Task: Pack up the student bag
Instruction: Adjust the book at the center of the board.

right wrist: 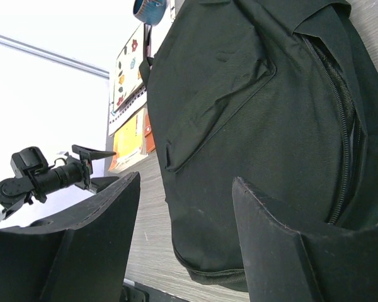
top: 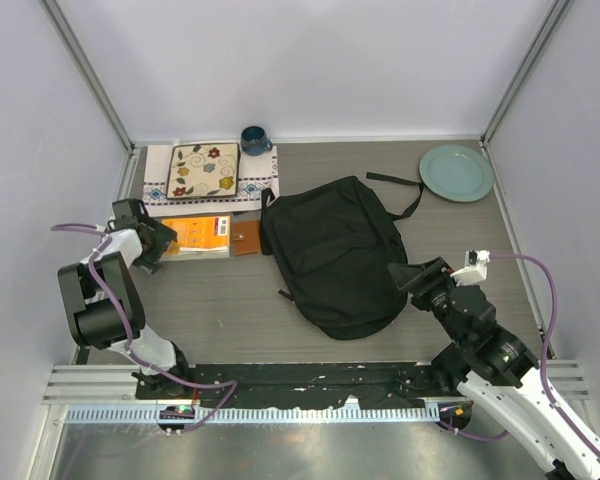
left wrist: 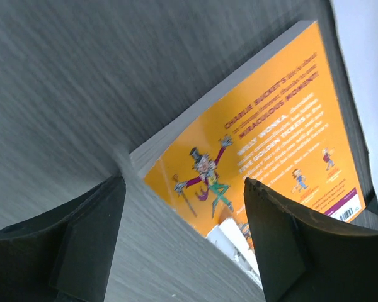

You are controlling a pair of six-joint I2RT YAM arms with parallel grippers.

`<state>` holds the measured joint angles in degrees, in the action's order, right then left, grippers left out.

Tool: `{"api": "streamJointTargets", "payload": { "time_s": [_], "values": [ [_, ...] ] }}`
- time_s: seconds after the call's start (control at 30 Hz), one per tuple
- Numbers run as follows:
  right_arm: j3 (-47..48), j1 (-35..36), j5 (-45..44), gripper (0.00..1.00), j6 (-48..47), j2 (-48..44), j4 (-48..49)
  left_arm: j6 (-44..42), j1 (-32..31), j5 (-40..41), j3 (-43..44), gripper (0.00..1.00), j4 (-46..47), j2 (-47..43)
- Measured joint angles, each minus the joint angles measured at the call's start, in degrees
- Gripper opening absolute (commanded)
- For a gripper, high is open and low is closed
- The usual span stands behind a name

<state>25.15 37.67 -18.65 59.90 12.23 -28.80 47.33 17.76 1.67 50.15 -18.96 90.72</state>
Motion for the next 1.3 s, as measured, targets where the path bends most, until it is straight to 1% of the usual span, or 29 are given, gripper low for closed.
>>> {"api": "streamJointTargets", "payload": {
  "time_s": [0.07, 0.13, 0.17, 0.33, 0.37, 0.43, 0.47, 0.53, 0.57, 0.63, 0.67, 1.03, 1.3],
  "values": [
    [-0.28, 0.0, -0.15, 0.66, 0.0, 0.0, 0.0, -0.2, 0.17, -0.28, 1.01, 0.67, 0.39, 1.09],
    [-0.68, 0.0, -0.22, 0.66, 0.0, 0.0, -0.04, -0.81, 0.17, -0.57, 1.64, 0.62, 0.66, 1.86],
    [-0.81, 0.0, -0.28, 0.66, 0.0, 0.0, -0.13, -1.16, 0.24, -0.87, 1.84, 0.57, 0.74, 2.21],
    [-1.07, 0.0, -0.5, 0.66, 0.0, 0.0, -0.2, -2.69, 0.76, -2.84, 2.01, 0.41, 1.18, 3.08],
    [-1.07, 0.0, -0.57, 0.66, 0.0, -0.02, -0.2, -2.75, 0.76, -3.15, 2.01, 0.35, 1.36, 3.08],
    [-1.07, 0.0, -0.72, 0.66, 0.02, -0.02, -0.2, -3.13, 0.85, -3.58, 1.9, 0.31, 1.9, 3.06],
    [-1.07, 0.0, -0.79, 0.66, 0.02, -0.02, -0.2, -3.28, 0.87, -3.89, 1.73, 0.24, 2.34, 3.04],
    [-1.07, 0.0, -0.79, 0.66, 0.02, -0.02, -0.2, -3.5, 0.87, -4.13, 1.31, 0.2, 2.86, 2.86],
    [-1.07, 0.0, -0.81, 0.66, 0.02, -0.02, -0.2, -3.93, 0.9, -4.28, 1.03, 0.15, 3.06, 2.64],
    [-1.07, 0.0, -0.83, 0.66, 0.02, -0.07, -0.22, -4.37, 0.98, -4.48, 0.61, 0.08, 3.3, 2.14],
    [-1.07, 0.0, -0.83, 0.66, 0.02, -0.13, -0.22, -4.39, 1.03, -4.52, 0.59, 0.0, 3.3, 2.01],
    [-1.07, 0.0, -0.96, 0.66, 0.04, -0.26, -0.39, -7.52, 1.07, -5.16, -0.57, 0.0, 4.61, 0.17],
    [-1.07, 0.0, -0.98, 0.66, 0.07, -0.24, -0.39, -8.68, 1.11, -6.56, -5.42, 0.0, 5.01, -8.39]
  ]
}}
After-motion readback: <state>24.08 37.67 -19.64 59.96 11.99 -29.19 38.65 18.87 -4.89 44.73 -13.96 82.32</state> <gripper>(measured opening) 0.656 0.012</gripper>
